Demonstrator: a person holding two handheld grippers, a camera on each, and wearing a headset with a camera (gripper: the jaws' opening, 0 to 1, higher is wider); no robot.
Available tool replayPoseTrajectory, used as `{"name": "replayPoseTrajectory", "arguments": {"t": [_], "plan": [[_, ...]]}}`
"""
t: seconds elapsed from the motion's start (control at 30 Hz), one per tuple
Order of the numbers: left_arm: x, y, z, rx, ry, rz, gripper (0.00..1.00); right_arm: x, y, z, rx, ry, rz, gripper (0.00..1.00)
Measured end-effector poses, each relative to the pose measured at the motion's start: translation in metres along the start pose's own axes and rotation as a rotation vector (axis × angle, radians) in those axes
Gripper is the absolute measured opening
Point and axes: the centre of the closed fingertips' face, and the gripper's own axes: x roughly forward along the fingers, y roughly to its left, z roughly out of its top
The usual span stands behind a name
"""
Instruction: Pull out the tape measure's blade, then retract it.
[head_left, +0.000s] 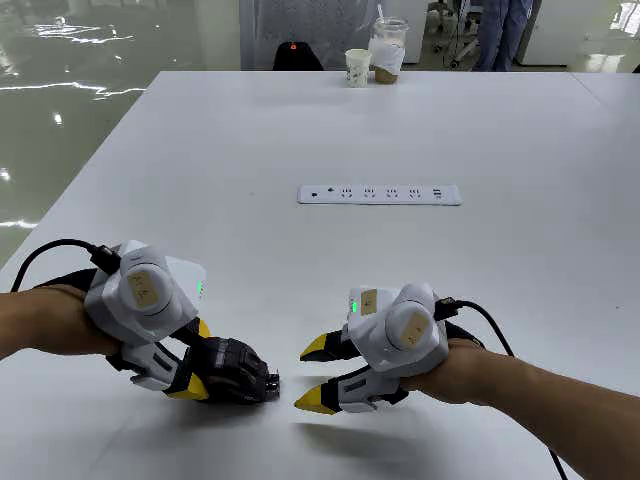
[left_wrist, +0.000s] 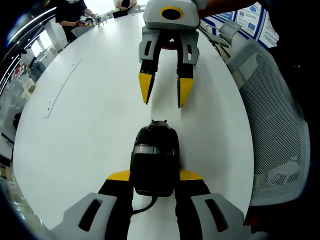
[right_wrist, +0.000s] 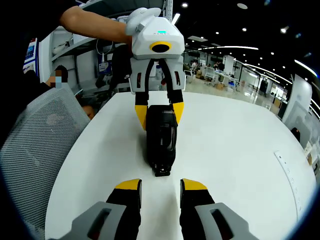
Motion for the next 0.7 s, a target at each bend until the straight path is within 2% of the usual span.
{"name": "replayPoseTrajectory", "arguments": {"t": [0.4,0.7], "plan": [[0.002,0.0,-0.001,-0.003,0.003,-0.01,0.25,0.019,-0.001,0.005,-0.014,0.006,0.02,0.21],[0.002,-0.002,0.0,-0.008,0.016,-0.012,0.25,0.032,0.001,0.003,-0.038,0.031,0.03,0.17]]}}
